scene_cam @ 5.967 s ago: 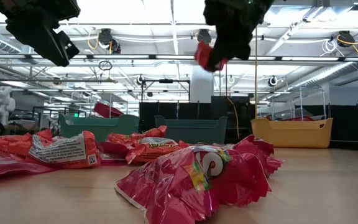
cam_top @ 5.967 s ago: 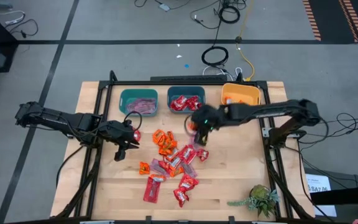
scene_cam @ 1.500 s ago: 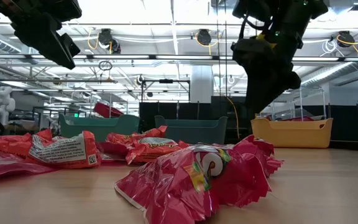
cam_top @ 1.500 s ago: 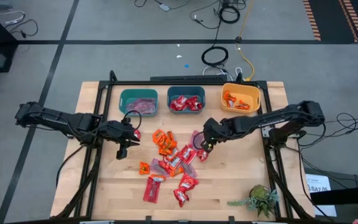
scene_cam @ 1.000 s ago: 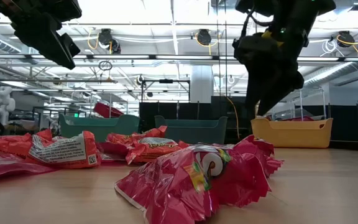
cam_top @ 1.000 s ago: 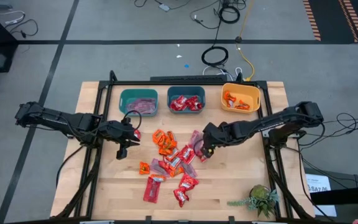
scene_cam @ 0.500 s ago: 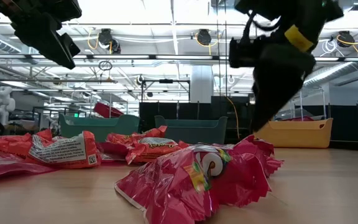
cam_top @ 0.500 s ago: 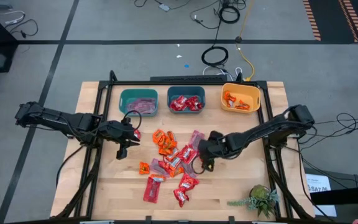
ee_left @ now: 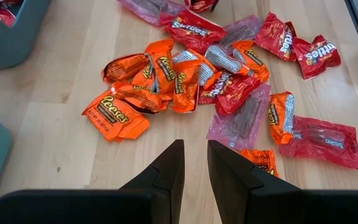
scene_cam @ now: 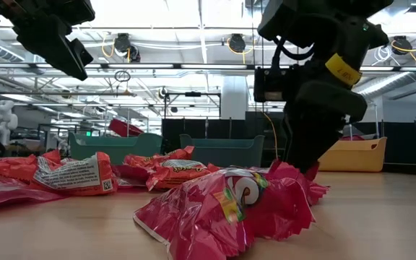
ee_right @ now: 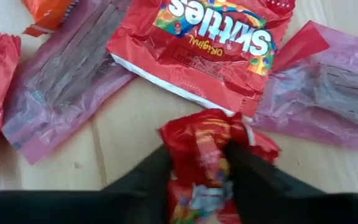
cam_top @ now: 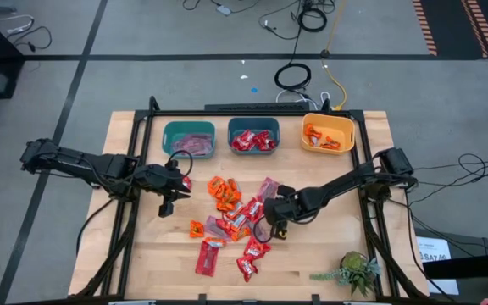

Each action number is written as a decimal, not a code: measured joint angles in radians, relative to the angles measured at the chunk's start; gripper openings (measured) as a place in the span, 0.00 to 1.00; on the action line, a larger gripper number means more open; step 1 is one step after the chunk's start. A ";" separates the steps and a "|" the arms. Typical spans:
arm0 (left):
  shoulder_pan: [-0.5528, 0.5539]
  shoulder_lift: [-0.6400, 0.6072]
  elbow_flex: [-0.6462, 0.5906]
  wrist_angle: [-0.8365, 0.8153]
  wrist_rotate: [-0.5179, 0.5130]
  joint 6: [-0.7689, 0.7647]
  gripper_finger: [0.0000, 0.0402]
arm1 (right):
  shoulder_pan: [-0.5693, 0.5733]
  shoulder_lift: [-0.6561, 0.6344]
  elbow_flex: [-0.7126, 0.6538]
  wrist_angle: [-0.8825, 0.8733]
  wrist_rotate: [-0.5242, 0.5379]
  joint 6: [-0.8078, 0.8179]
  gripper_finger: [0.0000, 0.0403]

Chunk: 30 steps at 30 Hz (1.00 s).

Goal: Sort candy
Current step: Put the red candy into the blue bin

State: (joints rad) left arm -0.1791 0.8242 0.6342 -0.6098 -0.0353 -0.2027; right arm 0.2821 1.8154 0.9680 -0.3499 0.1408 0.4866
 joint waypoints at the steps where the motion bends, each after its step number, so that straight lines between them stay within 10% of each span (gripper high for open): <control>1: 0.000 0.000 0.000 0.000 0.000 0.000 0.20 | 0.000 -0.016 -0.003 -0.005 -0.004 -0.008 0.24; 5: 0.000 0.000 0.000 0.000 0.000 0.004 0.20 | 0.000 -0.111 -0.007 -0.066 -0.022 -0.026 0.04; 18: 0.000 0.000 0.000 0.001 -0.006 0.006 0.20 | -0.161 -0.424 -0.004 0.054 0.229 -0.247 0.02; 30: 0.000 0.000 0.000 0.000 -0.007 0.005 0.20 | -0.465 -0.225 0.260 0.087 0.167 -0.421 0.02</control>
State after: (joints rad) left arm -0.1791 0.8242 0.6342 -0.6100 -0.0422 -0.1978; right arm -0.1830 1.5900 1.2281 -0.2630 0.3080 0.0654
